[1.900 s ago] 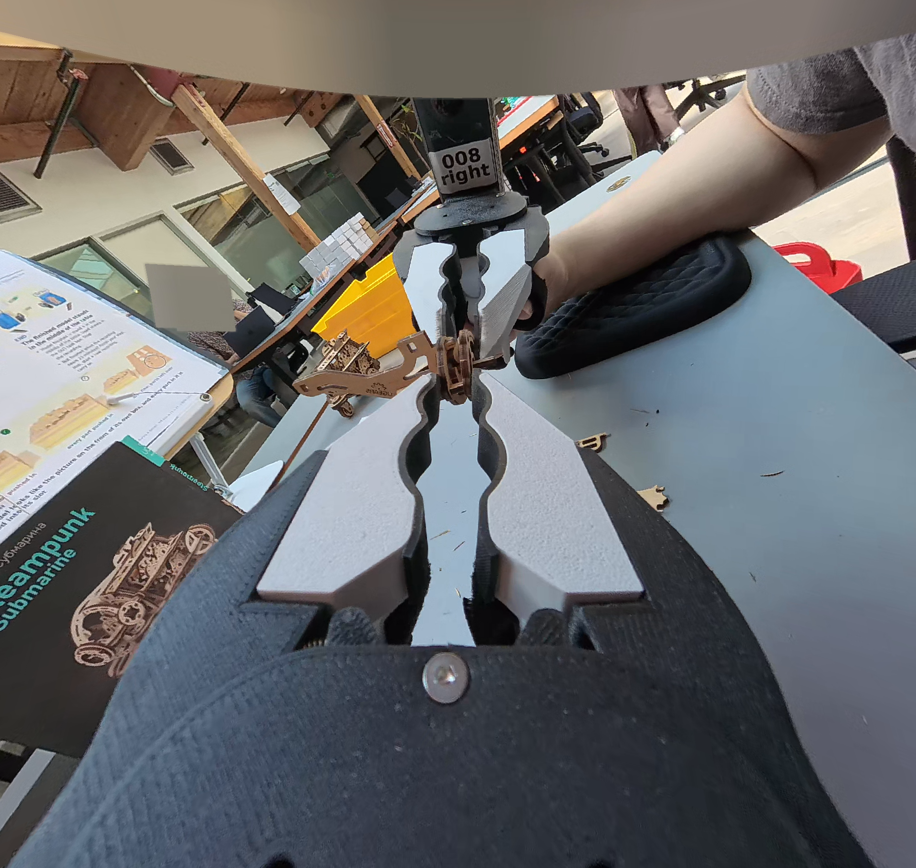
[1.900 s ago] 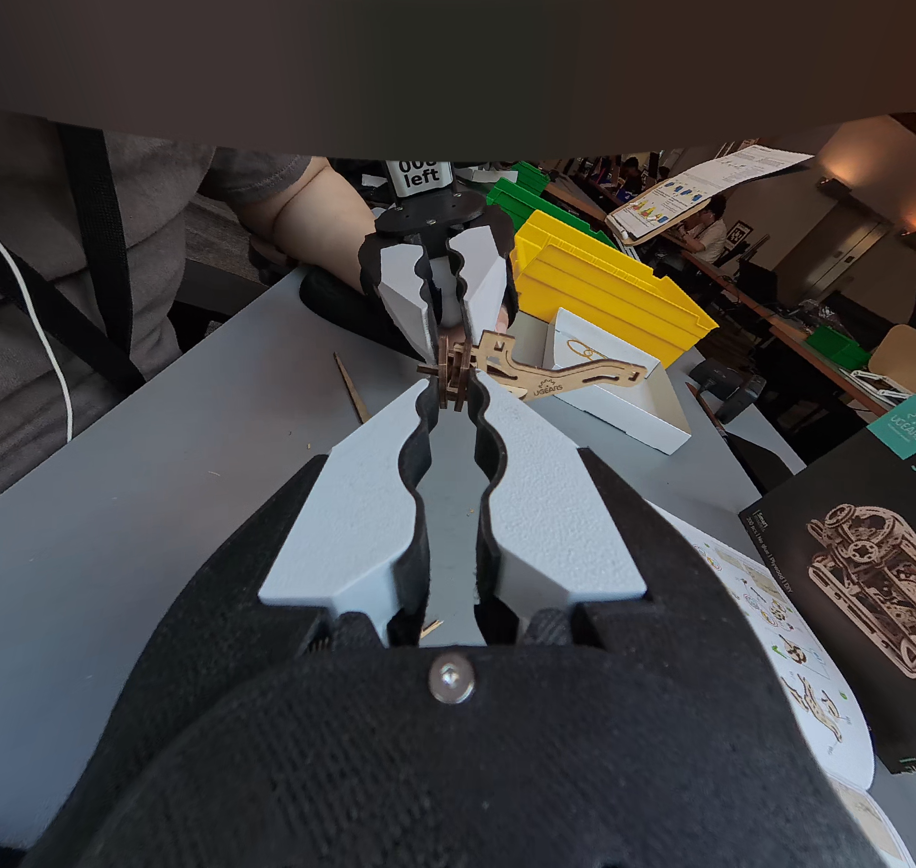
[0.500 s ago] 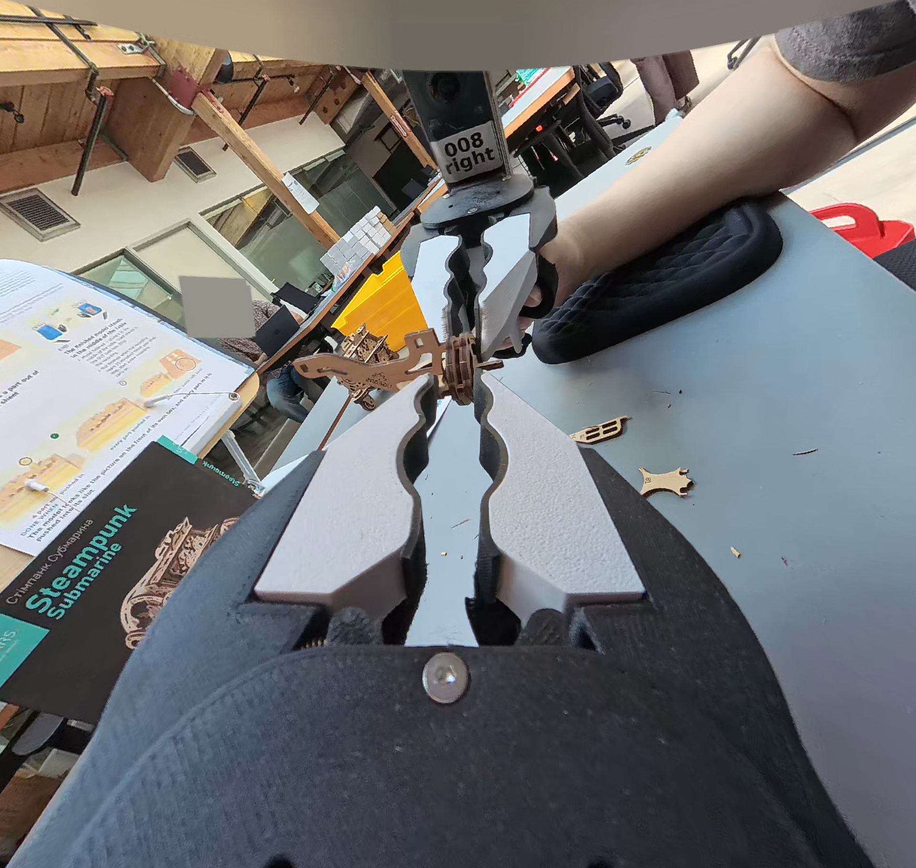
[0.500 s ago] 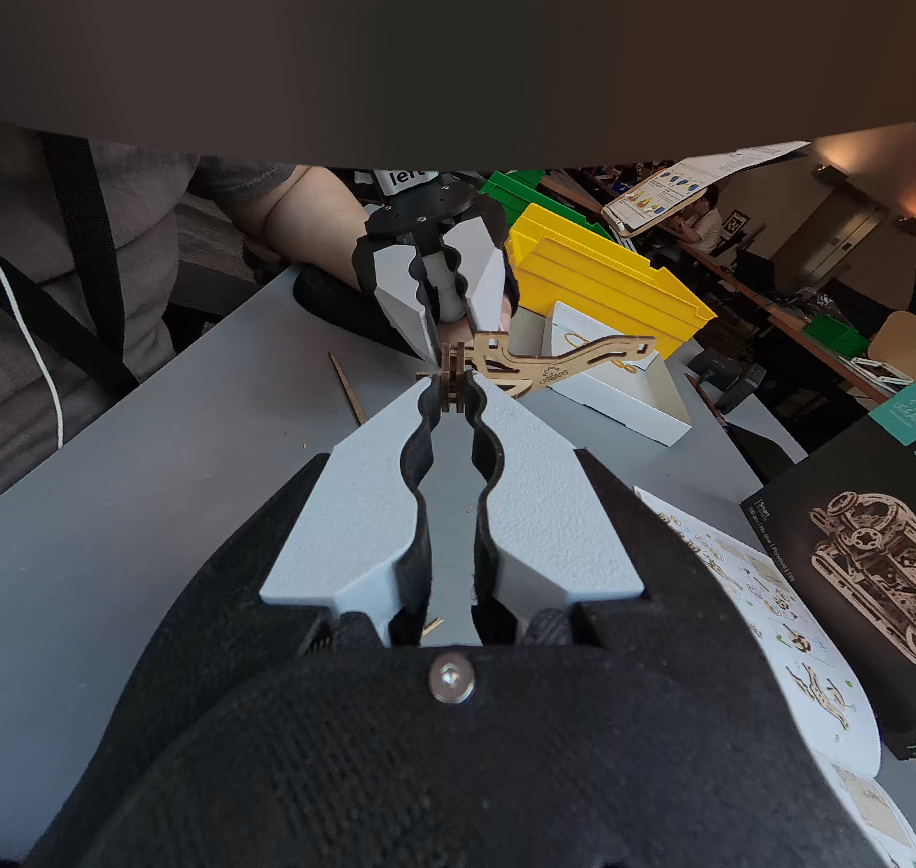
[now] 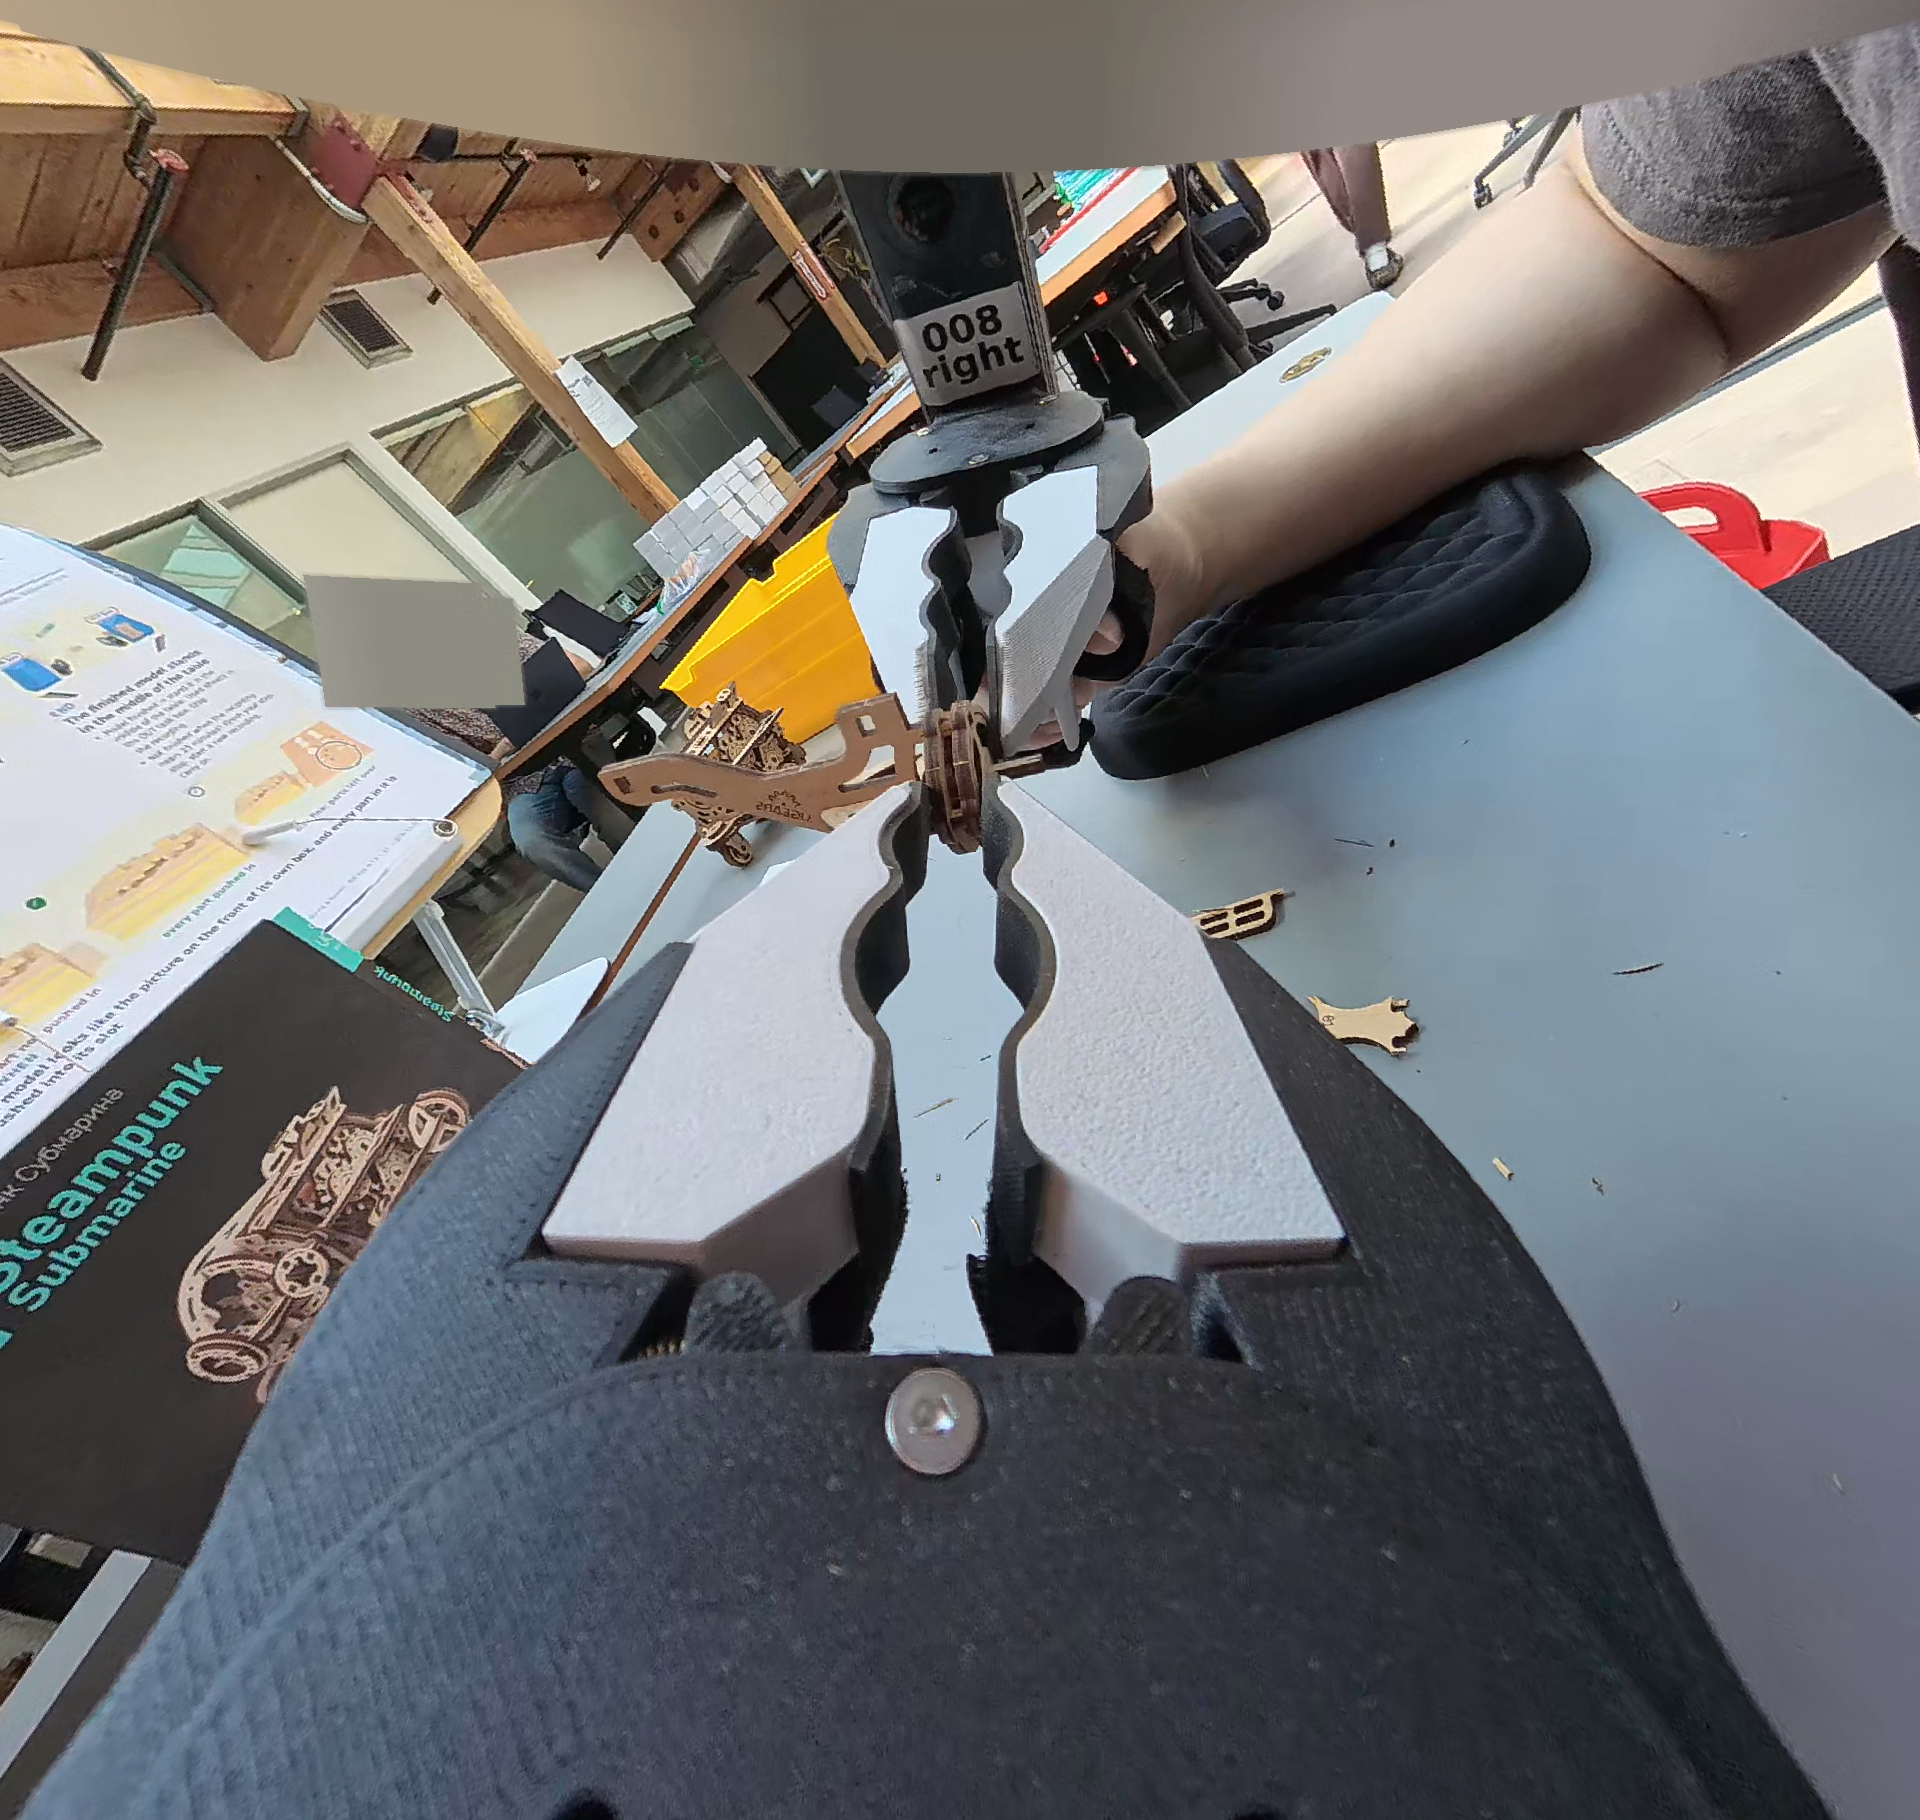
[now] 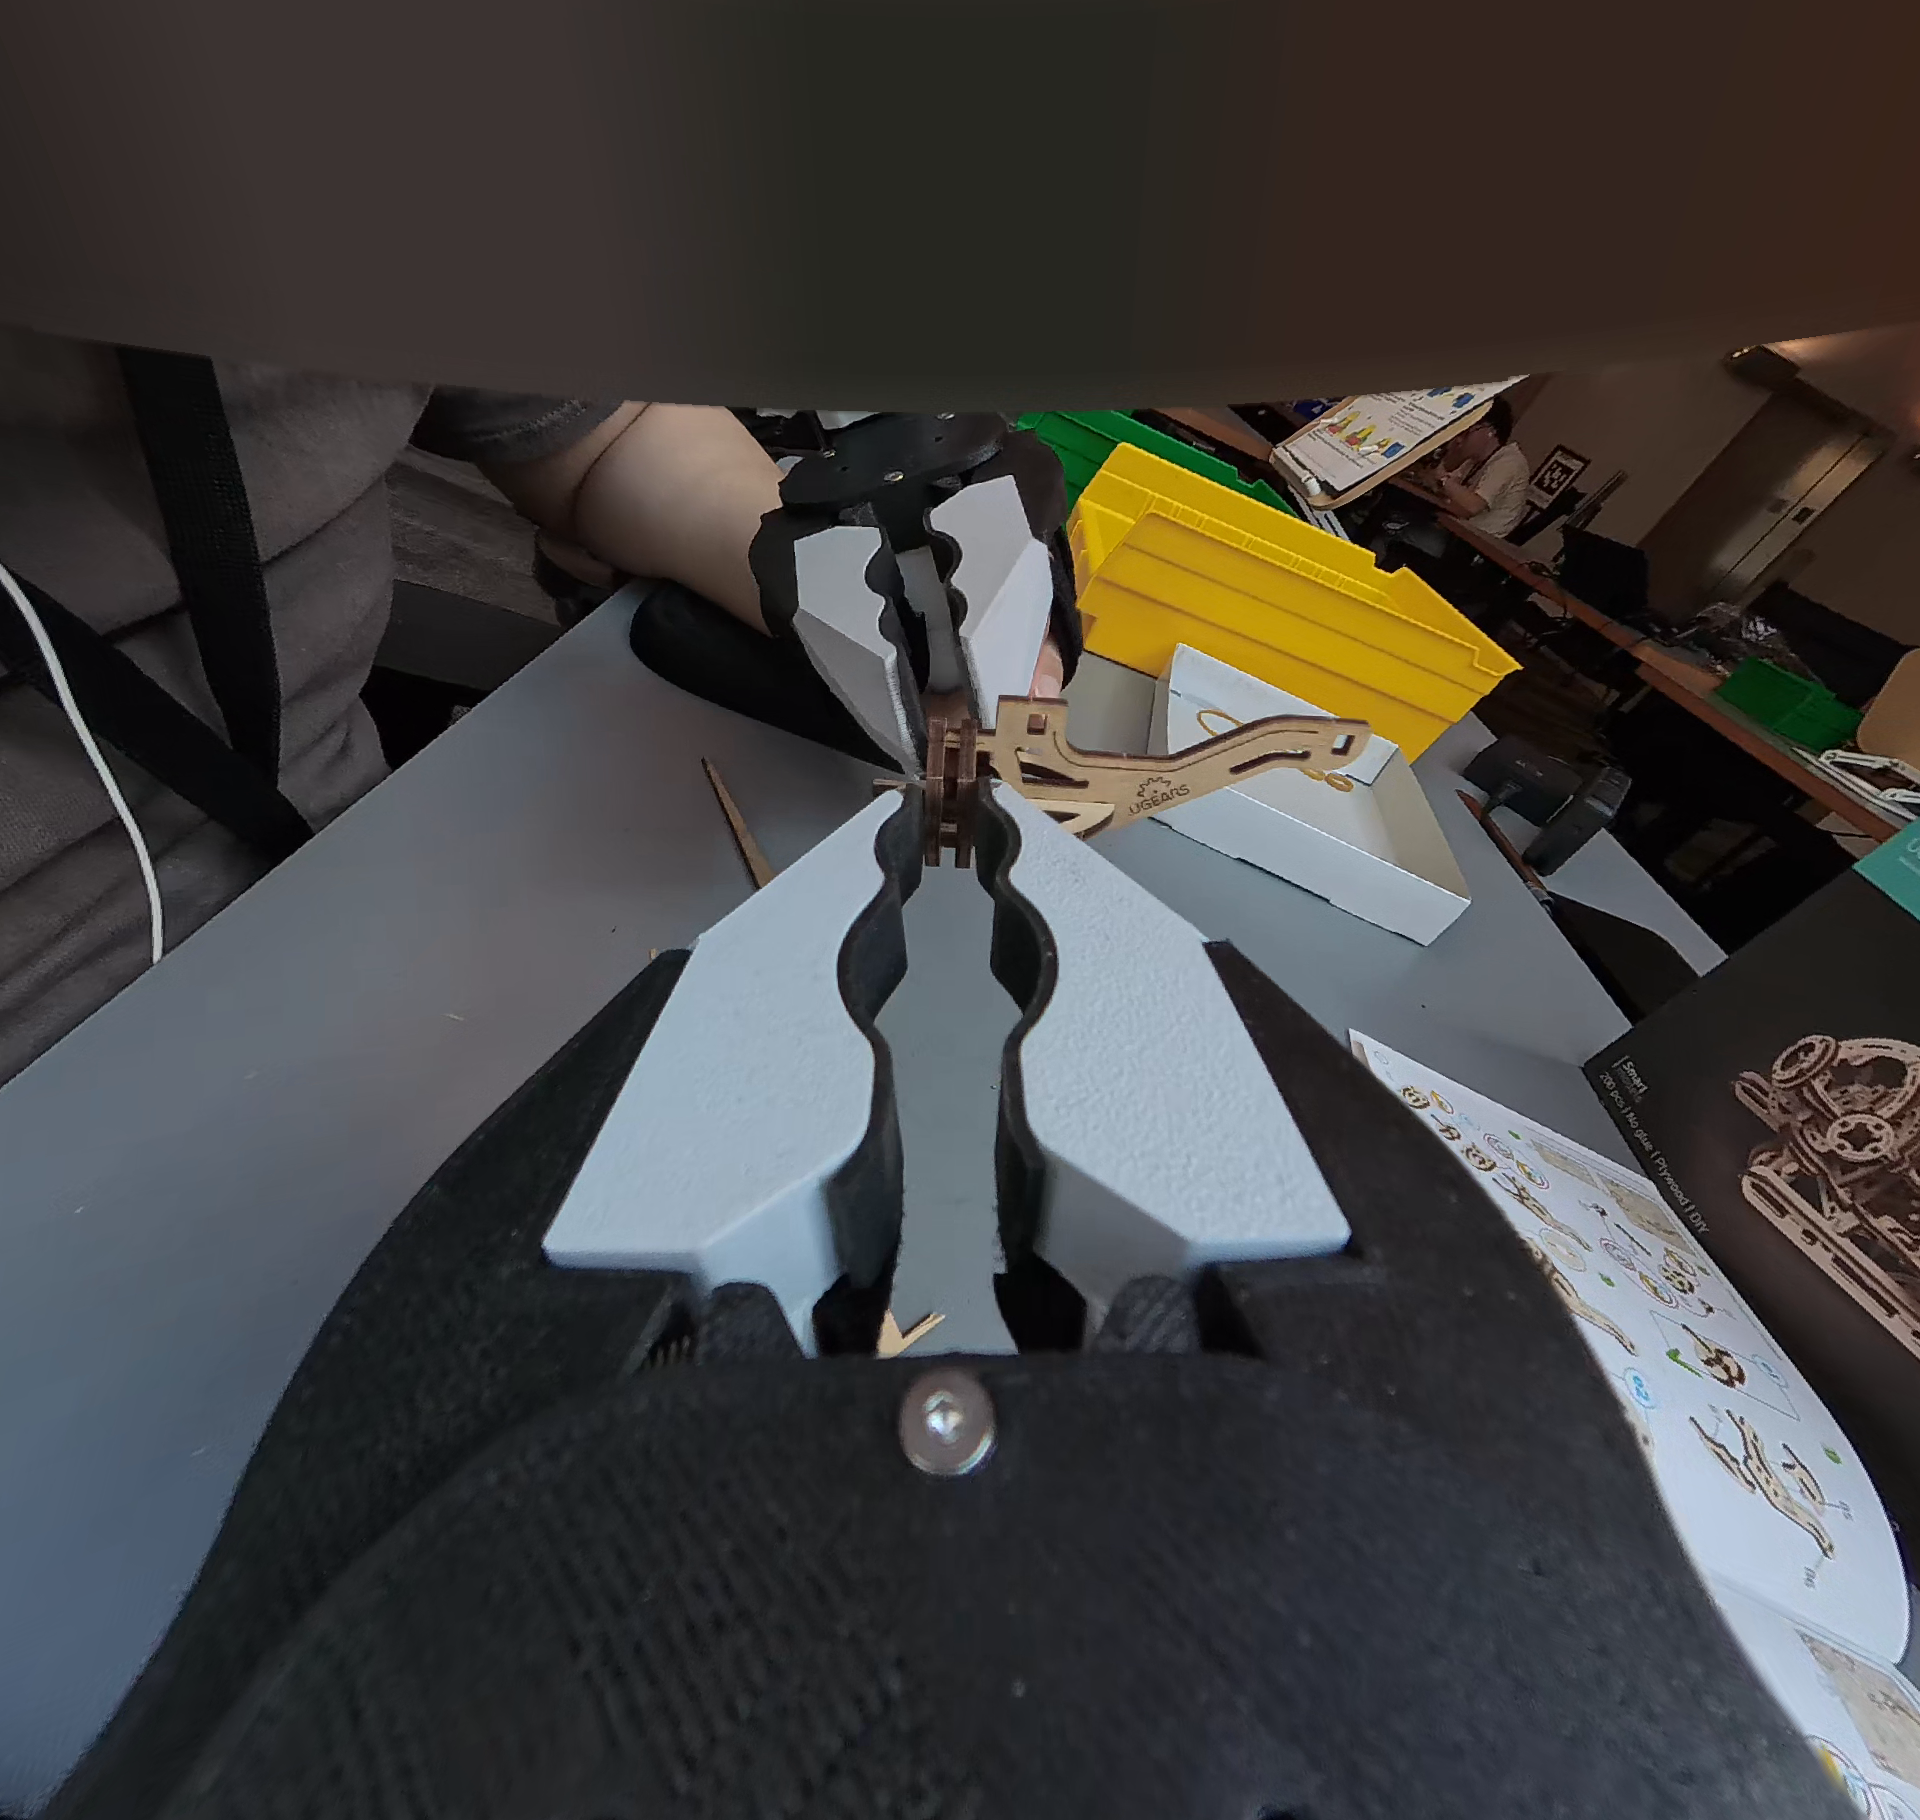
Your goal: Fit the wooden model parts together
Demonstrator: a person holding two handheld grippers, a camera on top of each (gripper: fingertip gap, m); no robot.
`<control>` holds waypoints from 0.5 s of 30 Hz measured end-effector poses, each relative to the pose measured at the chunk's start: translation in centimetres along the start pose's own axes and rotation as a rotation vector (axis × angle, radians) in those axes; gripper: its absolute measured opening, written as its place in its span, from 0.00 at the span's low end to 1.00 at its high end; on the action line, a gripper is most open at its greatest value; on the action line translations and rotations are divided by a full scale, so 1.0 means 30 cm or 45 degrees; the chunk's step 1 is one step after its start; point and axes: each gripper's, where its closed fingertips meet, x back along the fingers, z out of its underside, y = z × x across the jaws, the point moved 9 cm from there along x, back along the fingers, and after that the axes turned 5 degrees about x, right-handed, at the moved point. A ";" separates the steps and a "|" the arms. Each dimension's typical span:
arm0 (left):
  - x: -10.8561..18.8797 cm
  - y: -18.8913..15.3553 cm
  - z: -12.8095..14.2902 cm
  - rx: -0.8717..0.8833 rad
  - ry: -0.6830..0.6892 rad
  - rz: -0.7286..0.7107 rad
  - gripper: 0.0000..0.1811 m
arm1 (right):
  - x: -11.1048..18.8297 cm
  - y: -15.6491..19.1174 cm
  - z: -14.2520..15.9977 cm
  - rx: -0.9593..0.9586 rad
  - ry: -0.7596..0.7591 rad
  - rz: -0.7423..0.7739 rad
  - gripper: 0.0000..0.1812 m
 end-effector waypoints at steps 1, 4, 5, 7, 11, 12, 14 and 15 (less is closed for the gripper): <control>0.003 0.003 0.000 -0.003 -0.005 -0.013 0.04 | 0.003 -0.001 -0.003 0.017 -0.010 0.015 0.06; 0.010 0.014 -0.002 0.012 -0.020 -0.031 0.04 | 0.015 -0.015 -0.014 0.026 -0.045 0.089 0.15; 0.012 0.018 -0.003 0.022 -0.027 -0.032 0.04 | 0.017 -0.021 -0.013 0.013 -0.046 0.101 0.18; 0.012 0.018 -0.003 0.031 -0.028 -0.020 0.04 | 0.017 -0.030 -0.004 -0.025 -0.033 0.109 0.23; 0.010 0.008 -0.007 0.019 -0.036 0.003 0.04 | 0.009 -0.028 0.007 -0.081 -0.002 0.067 0.18; 0.010 0.006 -0.007 0.018 -0.037 0.008 0.04 | 0.008 -0.027 0.006 -0.077 0.000 0.062 0.17; 0.008 0.004 -0.006 0.019 -0.034 0.014 0.04 | 0.006 -0.026 0.006 -0.086 0.000 0.055 0.17; 0.008 0.003 -0.006 0.019 -0.031 0.019 0.04 | 0.006 -0.026 0.006 -0.092 -0.004 0.052 0.18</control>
